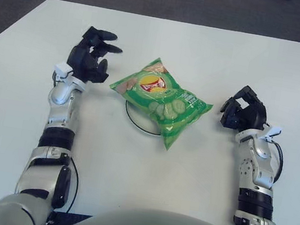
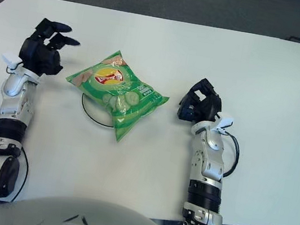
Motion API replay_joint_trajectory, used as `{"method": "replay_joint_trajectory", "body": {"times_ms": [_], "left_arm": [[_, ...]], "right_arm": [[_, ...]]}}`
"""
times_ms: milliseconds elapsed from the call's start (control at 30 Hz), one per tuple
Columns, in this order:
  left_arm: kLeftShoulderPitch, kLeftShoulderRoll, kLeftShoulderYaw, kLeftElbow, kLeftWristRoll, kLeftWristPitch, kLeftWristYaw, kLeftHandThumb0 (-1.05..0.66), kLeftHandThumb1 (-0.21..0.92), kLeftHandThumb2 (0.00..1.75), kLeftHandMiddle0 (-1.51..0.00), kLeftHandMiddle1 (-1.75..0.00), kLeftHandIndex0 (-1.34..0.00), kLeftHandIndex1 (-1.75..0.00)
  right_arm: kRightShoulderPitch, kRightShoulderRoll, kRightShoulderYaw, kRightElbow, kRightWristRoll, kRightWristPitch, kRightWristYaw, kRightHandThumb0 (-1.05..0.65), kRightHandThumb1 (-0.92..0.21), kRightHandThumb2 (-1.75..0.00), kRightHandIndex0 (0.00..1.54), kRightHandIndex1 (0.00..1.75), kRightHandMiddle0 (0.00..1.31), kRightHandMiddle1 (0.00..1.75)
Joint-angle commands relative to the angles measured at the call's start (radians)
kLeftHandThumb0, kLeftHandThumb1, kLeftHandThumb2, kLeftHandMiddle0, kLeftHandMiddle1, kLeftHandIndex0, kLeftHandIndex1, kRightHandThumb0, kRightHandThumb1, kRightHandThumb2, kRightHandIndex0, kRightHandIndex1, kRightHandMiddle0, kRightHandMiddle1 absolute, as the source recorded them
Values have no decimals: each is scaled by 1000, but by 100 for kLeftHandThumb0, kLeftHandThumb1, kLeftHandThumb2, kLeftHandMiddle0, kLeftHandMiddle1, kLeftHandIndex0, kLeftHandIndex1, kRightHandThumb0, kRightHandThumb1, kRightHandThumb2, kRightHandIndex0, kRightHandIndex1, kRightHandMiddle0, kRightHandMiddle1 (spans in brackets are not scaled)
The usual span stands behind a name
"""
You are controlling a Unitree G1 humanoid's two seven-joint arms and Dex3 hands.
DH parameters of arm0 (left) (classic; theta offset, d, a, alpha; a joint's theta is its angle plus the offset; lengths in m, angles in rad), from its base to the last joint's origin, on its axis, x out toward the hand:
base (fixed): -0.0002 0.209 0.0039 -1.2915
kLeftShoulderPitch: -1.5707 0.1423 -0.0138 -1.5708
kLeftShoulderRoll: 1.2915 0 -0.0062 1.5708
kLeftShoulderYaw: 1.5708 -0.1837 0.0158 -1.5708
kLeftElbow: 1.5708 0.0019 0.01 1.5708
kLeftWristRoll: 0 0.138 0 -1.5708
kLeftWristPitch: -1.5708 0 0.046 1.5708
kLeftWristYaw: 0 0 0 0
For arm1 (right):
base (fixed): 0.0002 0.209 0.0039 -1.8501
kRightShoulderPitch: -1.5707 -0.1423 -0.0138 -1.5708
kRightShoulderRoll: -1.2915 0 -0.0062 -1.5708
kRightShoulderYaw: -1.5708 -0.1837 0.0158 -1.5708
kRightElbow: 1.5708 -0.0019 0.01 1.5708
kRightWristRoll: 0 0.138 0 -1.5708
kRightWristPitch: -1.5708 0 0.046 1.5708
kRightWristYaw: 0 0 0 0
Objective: Put the snack into the plate.
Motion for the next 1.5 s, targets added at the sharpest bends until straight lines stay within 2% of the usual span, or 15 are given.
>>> {"method": "replay_joint_trajectory", "body": {"times_ms": [0, 100, 167, 267, 300, 333, 400, 533, 667, 833, 1467], "left_arm": [[56, -36, 19, -27, 49, -11, 96, -2, 11, 153, -71, -174, -64, -165], [97, -58, 25, -10, 118, -56, 177, -1, 0, 167, -81, -174, -67, -172], [106, -65, 25, -8, 148, -63, 215, -1, -3, 171, -84, -174, -68, -173], [113, -70, 26, -8, 158, -50, 245, -1, -5, 173, -86, -175, -69, -174], [116, -75, 27, -13, 135, -16, 242, -1, -6, 174, -87, -175, -69, -174], [119, -79, 28, -18, 118, 10, 240, -20, 3, 165, -103, -175, -71, -174], [125, -89, 32, -39, 65, 84, 228, -37, 10, 157, -118, -175, -72, -174], [138, -104, 43, -77, 9, 181, 238, -51, 15, 152, -132, -175, -74, -175], [155, -122, 53, -103, -13, 235, 260, -54, 15, 153, -136, -175, -75, -175], [173, -136, 54, -121, -7, 264, 285, -55, 14, 153, -138, -175, -76, -175], [198, -112, 56, -70, 66, 264, 314, -54, 18, 149, -136, -175, -73, -175]], "right_arm": [[74, 41, -2, 63, 10, -13, -1, -1, 7, -175, 89, 172, 69, 175], [74, 42, -1, 64, 8, -13, -3, -1, 7, -175, 90, 171, 69, 175], [72, 41, -3, 65, 8, -14, -2, -1, 8, -175, 90, 170, 69, 175], [71, 41, -4, 64, 7, -12, 0, -1, 8, -175, 91, 170, 69, 175], [71, 39, -5, 66, 9, -11, 2, -1, 8, -175, 91, 169, 69, 175], [71, 39, -5, 67, 10, -11, 4, -1, 8, -175, 91, 169, 70, 175], [71, 38, -5, 70, 10, -15, 8, -1, 8, -175, 91, 169, 70, 175], [71, 39, -5, 72, 6, -18, 7, -1, 8, -175, 91, 170, 69, 175], [70, 38, -4, 69, 1, -7, 0, -1, 7, -175, 90, 171, 69, 175], [71, 34, 0, 64, -6, 8, -11, -1, 7, -175, 90, 171, 69, 175], [77, 24, 6, 58, -5, 19, -6, -1, 6, -175, 89, 173, 68, 175]]}}
